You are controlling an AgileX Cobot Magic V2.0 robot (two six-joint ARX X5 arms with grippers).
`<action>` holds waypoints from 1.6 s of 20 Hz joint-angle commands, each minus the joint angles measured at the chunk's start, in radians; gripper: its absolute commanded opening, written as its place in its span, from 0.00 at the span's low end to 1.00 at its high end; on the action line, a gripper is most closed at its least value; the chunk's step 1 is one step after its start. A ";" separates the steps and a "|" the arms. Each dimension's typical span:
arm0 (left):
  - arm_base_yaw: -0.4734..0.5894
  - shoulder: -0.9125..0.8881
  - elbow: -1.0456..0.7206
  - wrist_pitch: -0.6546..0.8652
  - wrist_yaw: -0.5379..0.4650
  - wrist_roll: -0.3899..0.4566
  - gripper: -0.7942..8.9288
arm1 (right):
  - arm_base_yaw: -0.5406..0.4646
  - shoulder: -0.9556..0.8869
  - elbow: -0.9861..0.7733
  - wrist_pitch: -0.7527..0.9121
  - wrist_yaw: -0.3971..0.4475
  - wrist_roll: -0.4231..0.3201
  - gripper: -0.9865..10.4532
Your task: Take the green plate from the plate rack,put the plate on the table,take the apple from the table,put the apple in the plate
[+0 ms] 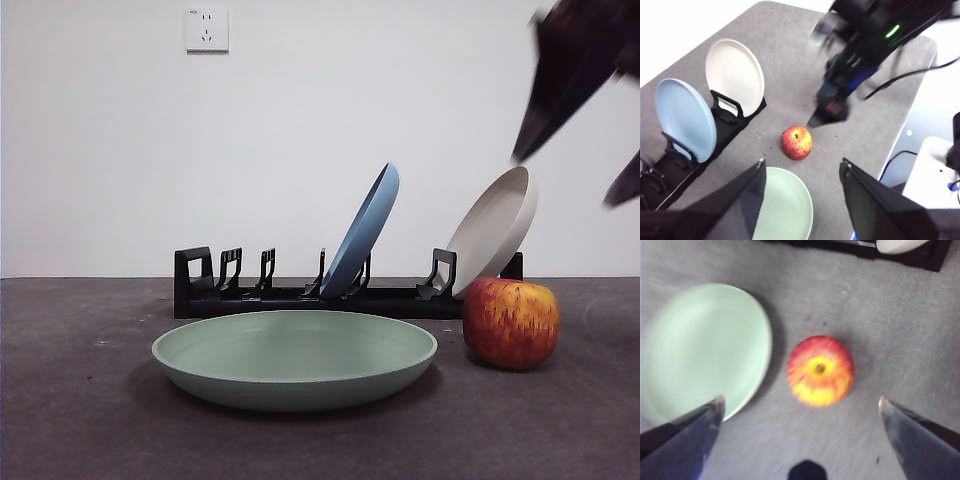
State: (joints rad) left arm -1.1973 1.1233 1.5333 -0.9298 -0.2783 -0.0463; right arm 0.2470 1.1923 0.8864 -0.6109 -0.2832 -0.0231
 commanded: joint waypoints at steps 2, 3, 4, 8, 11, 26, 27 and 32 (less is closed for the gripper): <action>-0.002 -0.010 -0.005 -0.050 -0.004 -0.011 0.34 | 0.062 0.137 0.003 0.099 0.103 0.007 0.69; -0.002 -0.010 -0.005 -0.080 -0.003 -0.011 0.34 | 0.079 0.177 0.003 0.125 0.135 0.007 0.69; -0.002 -0.010 -0.005 -0.106 -0.003 -0.011 0.34 | 0.090 0.212 0.003 0.142 0.153 0.007 0.69; -0.002 -0.009 -0.005 -0.173 0.000 -0.037 0.34 | 0.119 0.316 0.003 0.201 0.165 0.007 0.69; -0.002 -0.009 -0.005 -0.198 0.000 -0.040 0.34 | 0.127 0.372 0.003 0.222 0.212 0.007 0.69; -0.002 -0.009 -0.005 -0.209 0.000 -0.040 0.34 | 0.128 0.326 0.003 0.230 0.206 0.011 0.07; -0.002 -0.009 -0.005 -0.209 0.000 -0.040 0.34 | 0.131 0.288 0.003 0.233 0.205 0.016 0.07; -0.002 -0.009 -0.005 -0.209 0.000 -0.040 0.34 | 0.195 0.143 0.003 0.249 0.204 0.039 0.07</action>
State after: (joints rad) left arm -1.1973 1.1133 1.5330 -1.1397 -0.2775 -0.0795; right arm 0.4351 1.3254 0.8902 -0.3653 -0.0776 -0.0013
